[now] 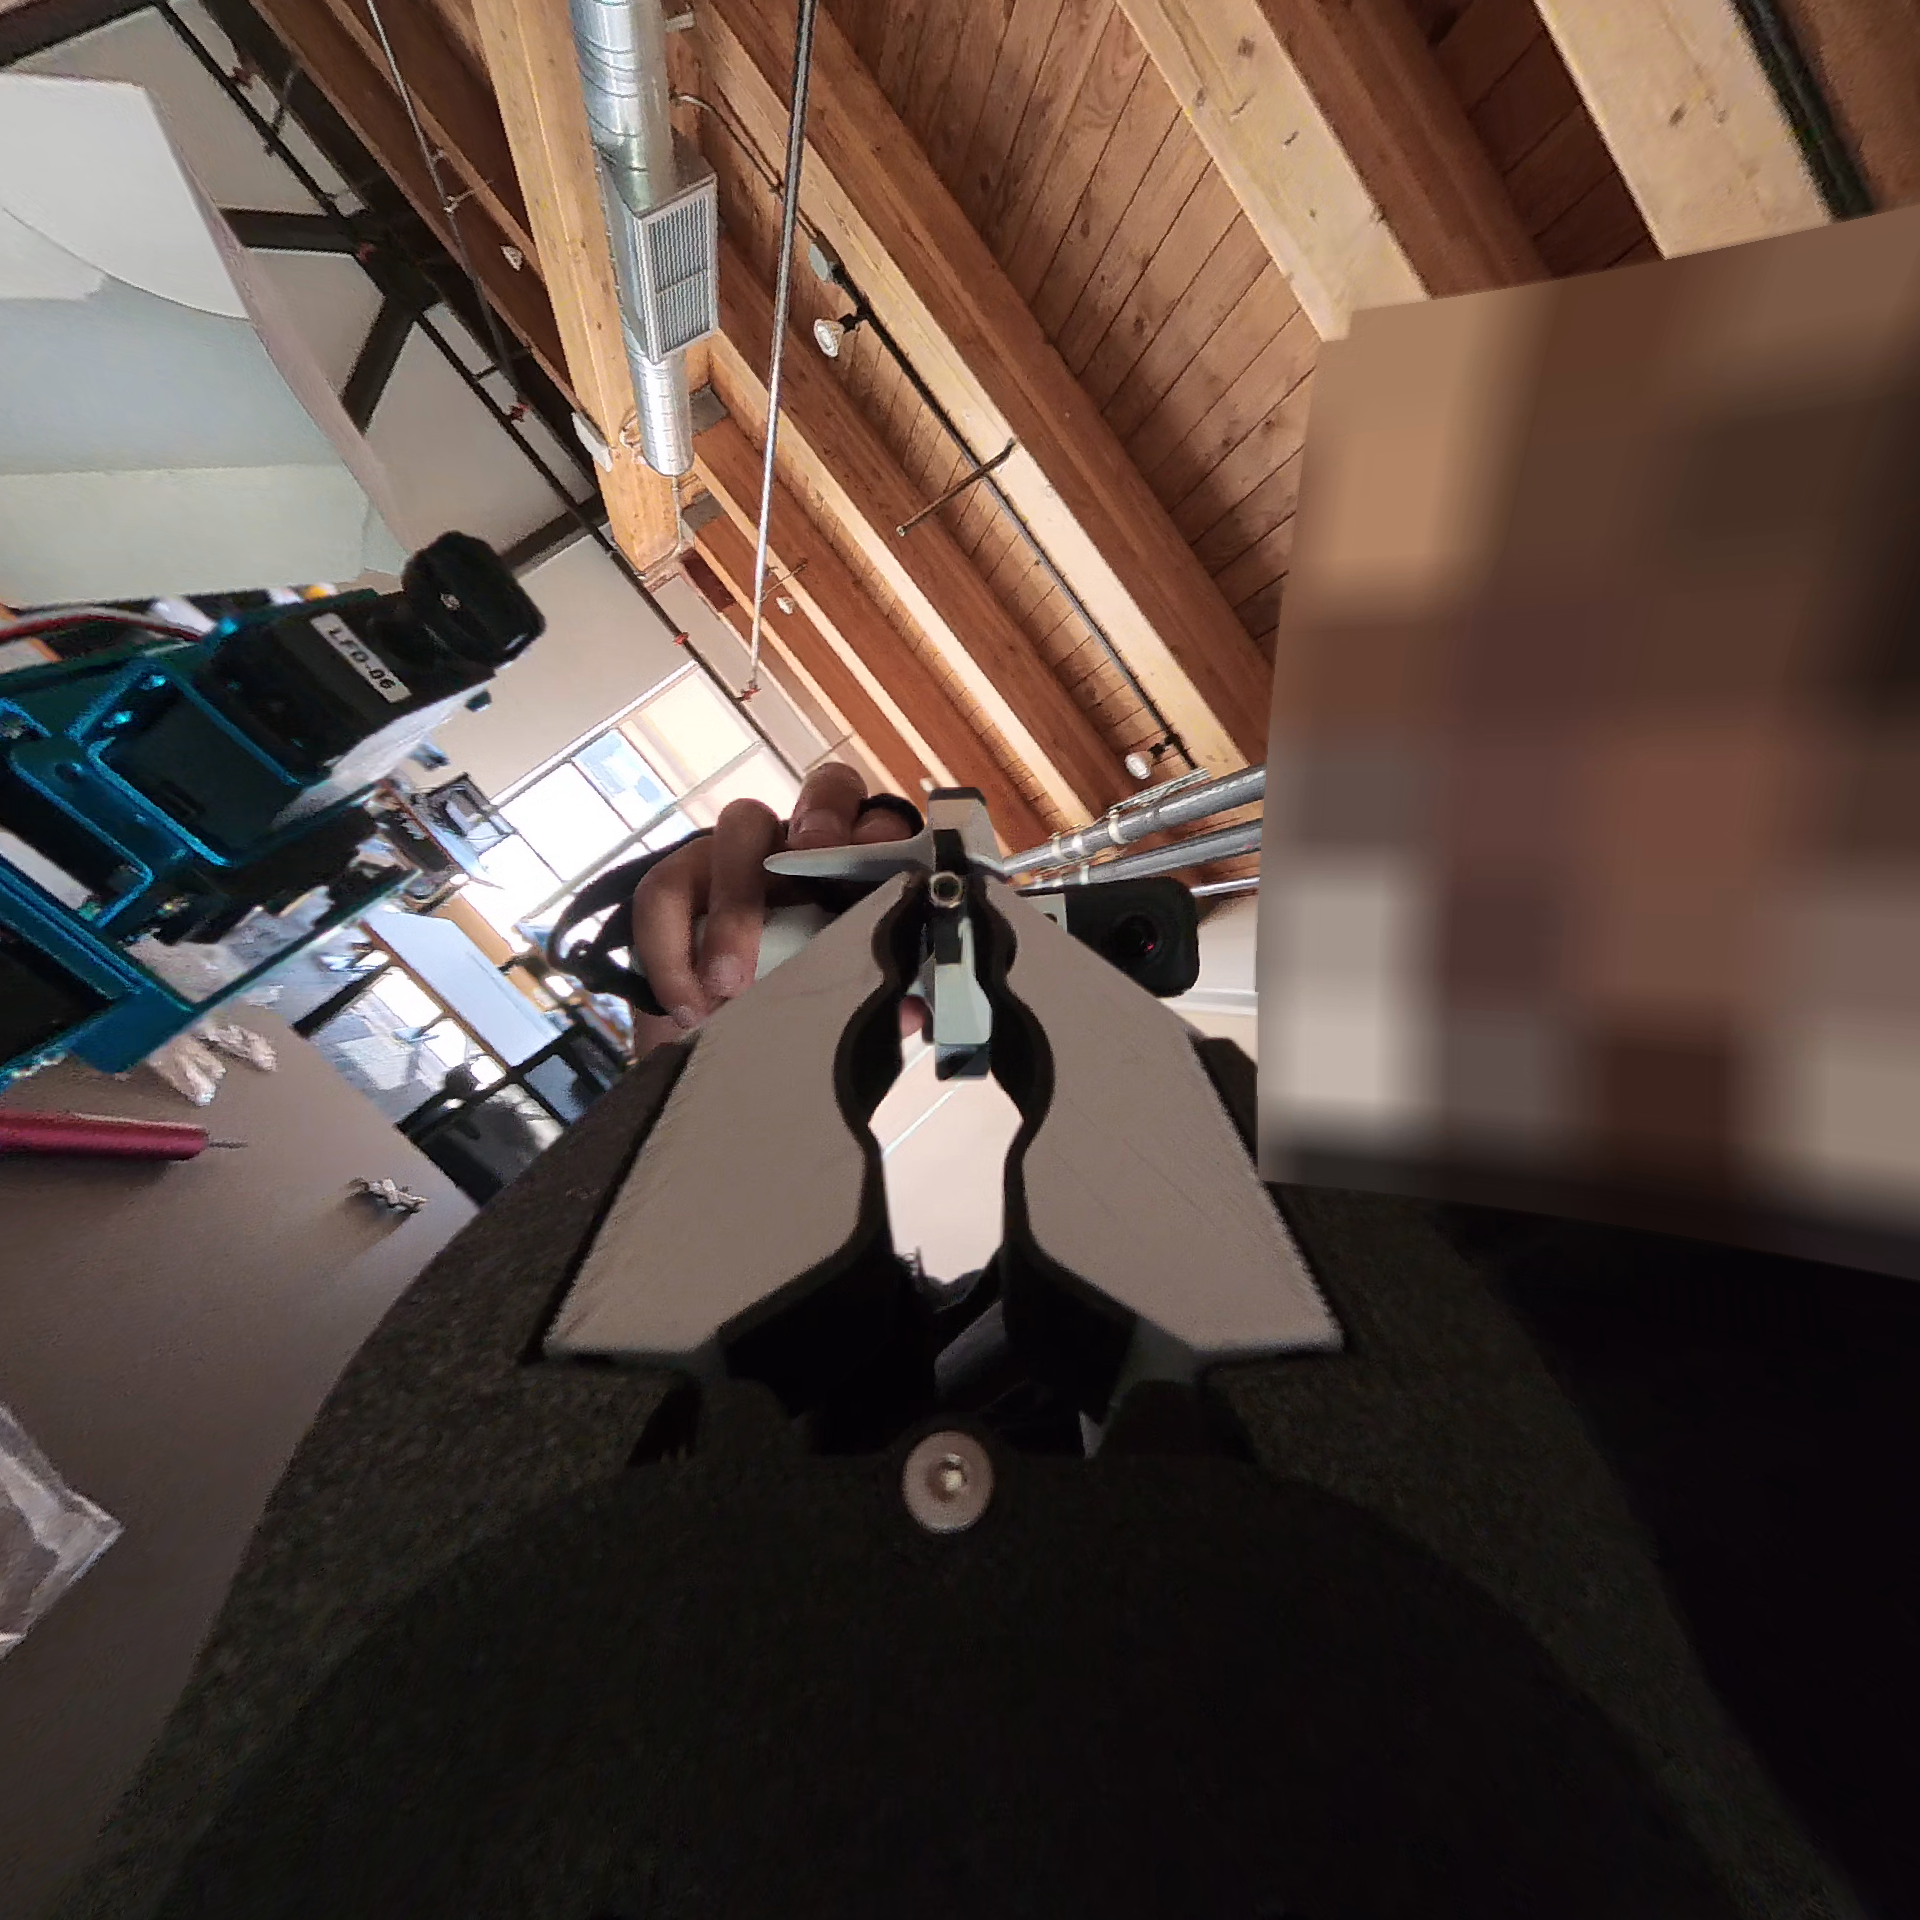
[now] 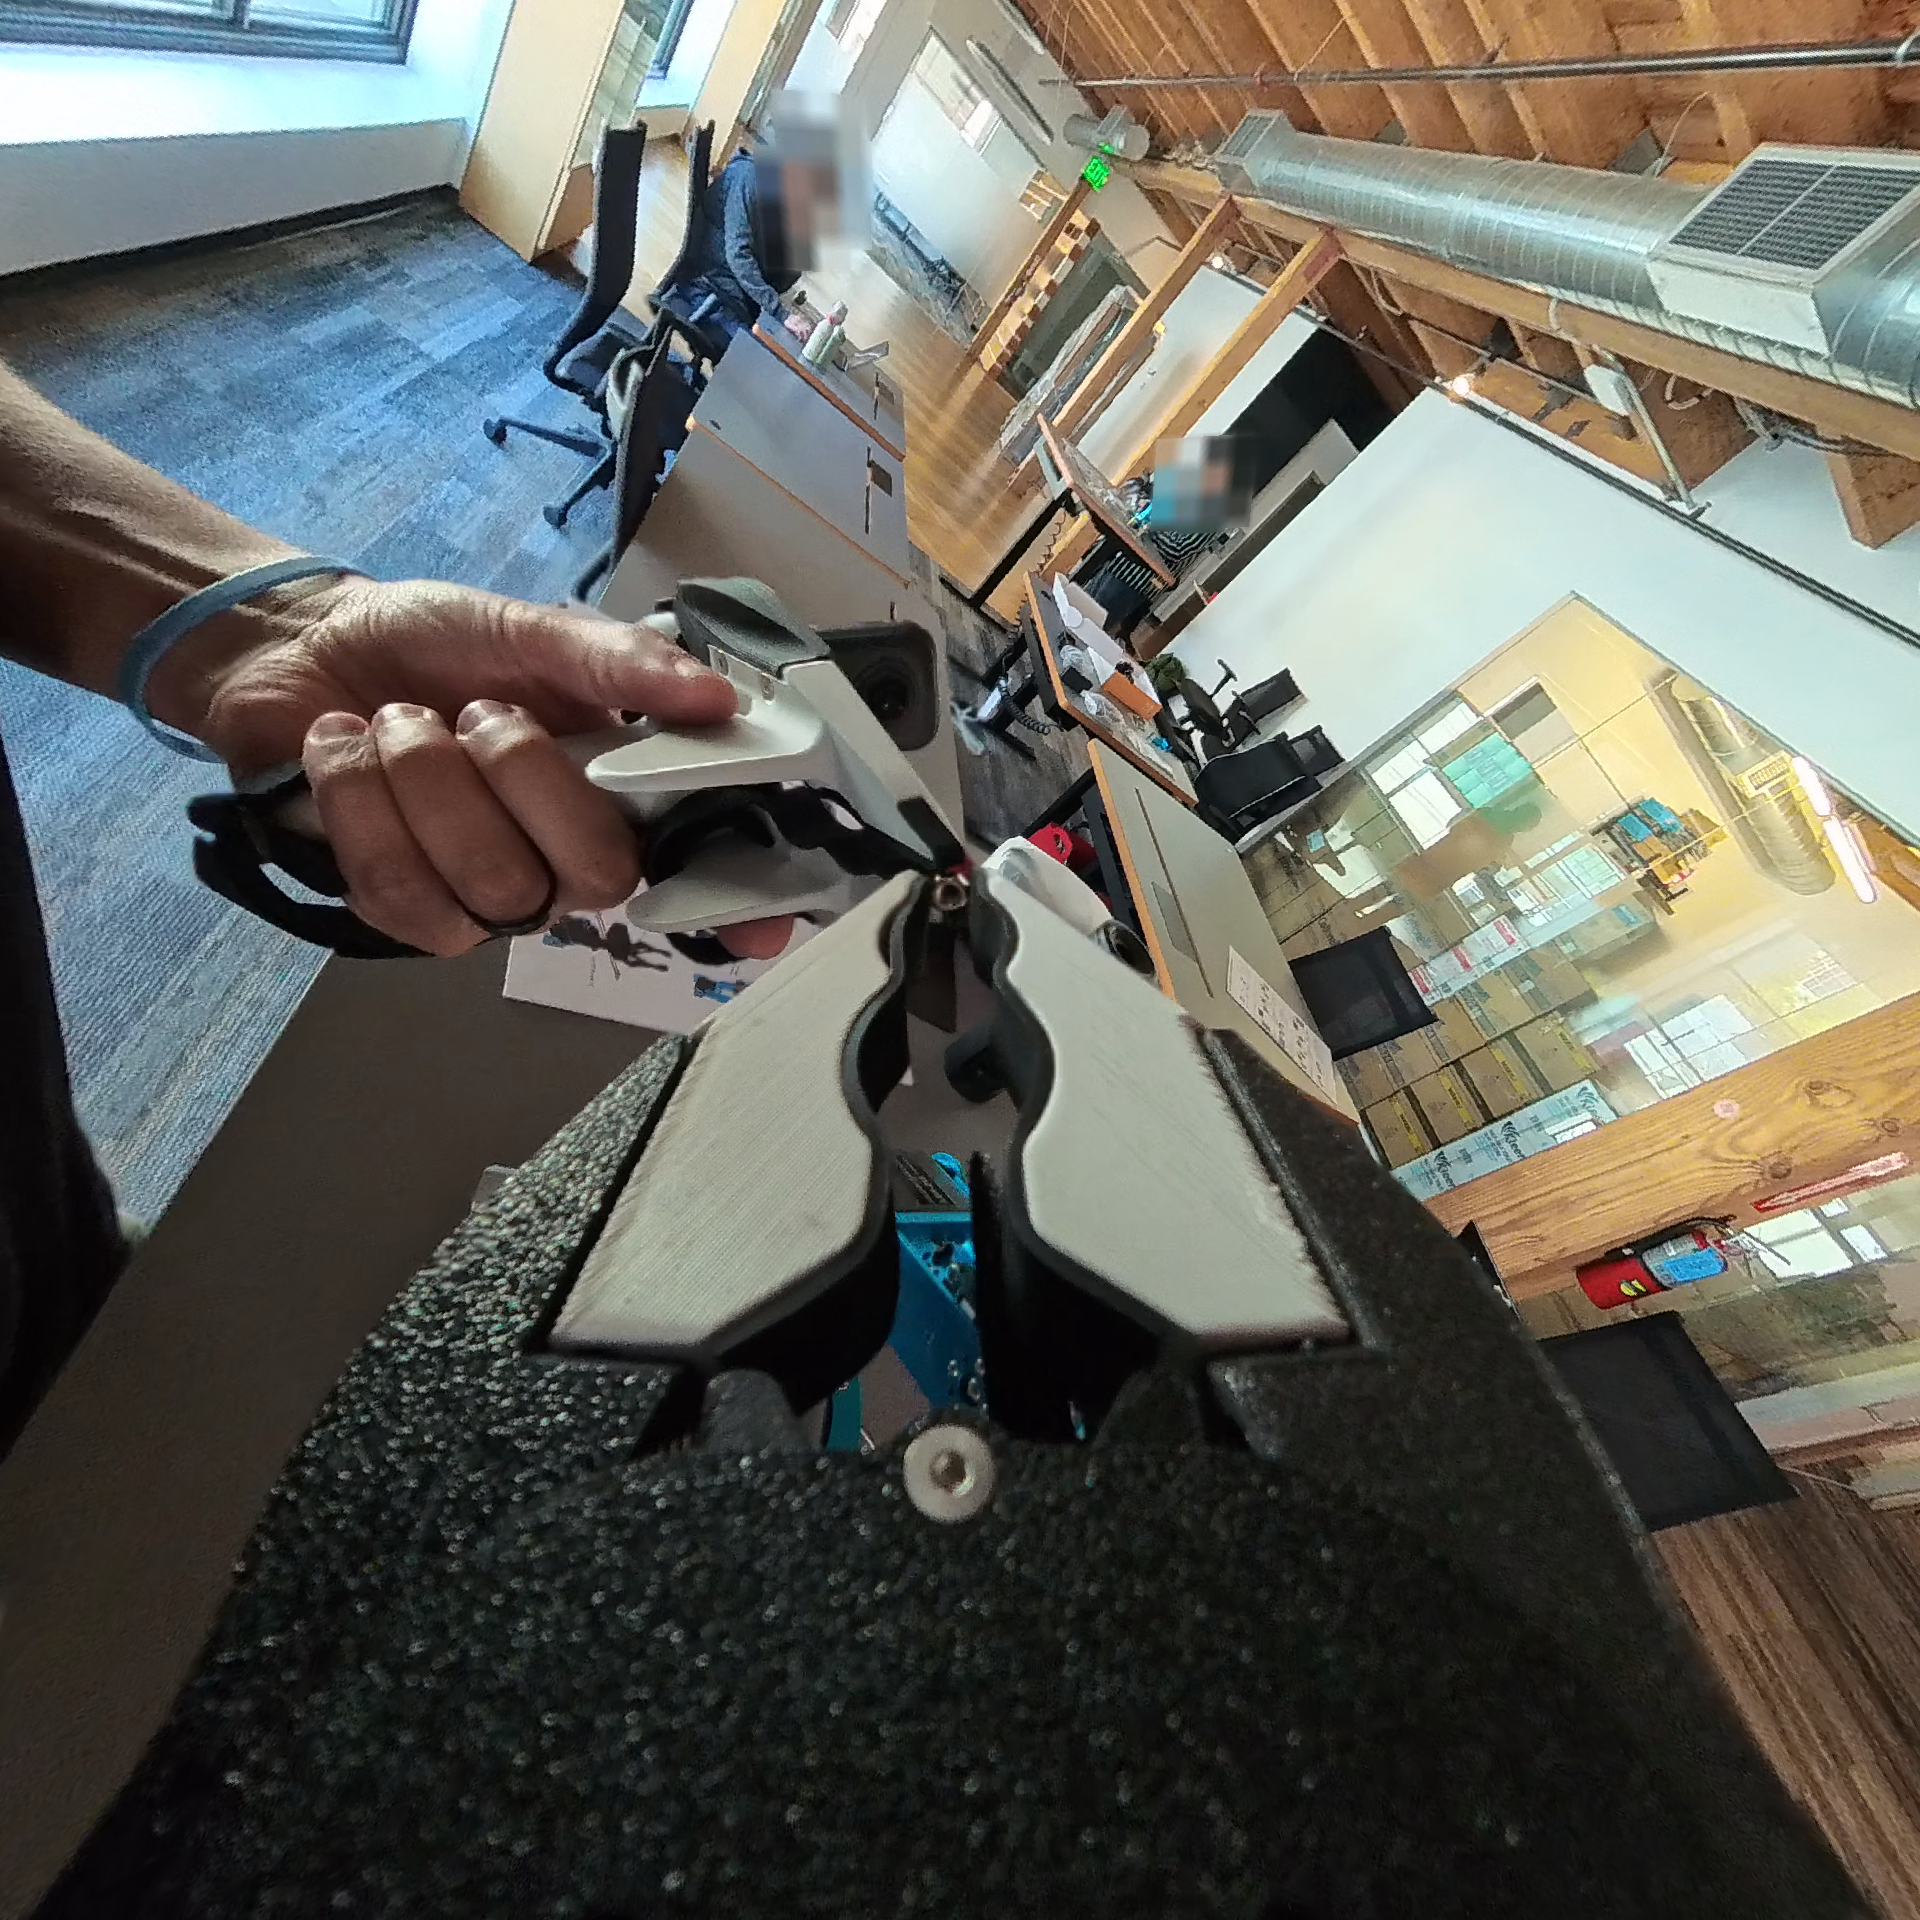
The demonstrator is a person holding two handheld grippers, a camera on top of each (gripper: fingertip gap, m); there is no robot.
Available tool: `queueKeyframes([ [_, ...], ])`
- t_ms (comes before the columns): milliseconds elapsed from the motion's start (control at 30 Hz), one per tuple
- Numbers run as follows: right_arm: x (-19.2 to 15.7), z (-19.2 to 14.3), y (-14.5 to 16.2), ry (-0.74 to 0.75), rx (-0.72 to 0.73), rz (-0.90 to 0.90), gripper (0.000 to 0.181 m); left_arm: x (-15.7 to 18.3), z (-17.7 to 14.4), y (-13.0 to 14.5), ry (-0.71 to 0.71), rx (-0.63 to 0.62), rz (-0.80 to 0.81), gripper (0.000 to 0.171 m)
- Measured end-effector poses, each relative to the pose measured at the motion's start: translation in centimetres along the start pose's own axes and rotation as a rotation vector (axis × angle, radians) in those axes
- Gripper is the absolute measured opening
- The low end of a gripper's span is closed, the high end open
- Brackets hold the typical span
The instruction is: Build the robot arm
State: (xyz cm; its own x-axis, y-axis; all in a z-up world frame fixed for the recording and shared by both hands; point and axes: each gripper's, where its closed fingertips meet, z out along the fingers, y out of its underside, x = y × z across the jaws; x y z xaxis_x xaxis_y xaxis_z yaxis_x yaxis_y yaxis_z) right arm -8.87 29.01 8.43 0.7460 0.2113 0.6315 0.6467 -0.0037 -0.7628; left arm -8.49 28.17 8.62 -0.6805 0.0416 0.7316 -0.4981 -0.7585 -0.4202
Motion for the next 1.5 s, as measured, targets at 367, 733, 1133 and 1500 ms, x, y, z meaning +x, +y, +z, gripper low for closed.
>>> queueKeyframes([
  [367,4.9,-5.4,9.8,0.196,0.090,0.298,0.007,-5.5,1.1,-3.5,-0.692,-0.348,1.022,0.037],
  [733,4.6,-2.8,10.5,0.079,0.283,0.360,0.006,-7.1,3.0,-3.0,-0.911,-0.686,1.402,0.046],
  [1133,4.7,-3.5,11.1,-0.025,0.372,0.472,0.006,-11.9,1.0,-3.2,-0.685,-0.614,1.021,0.035],
  [1500,4.2,-6.6,14.5,0.013,0.322,0.664,0.006,-11.9,0.9,-2.9,-0.568,-0.660,0.985,0.027],
])
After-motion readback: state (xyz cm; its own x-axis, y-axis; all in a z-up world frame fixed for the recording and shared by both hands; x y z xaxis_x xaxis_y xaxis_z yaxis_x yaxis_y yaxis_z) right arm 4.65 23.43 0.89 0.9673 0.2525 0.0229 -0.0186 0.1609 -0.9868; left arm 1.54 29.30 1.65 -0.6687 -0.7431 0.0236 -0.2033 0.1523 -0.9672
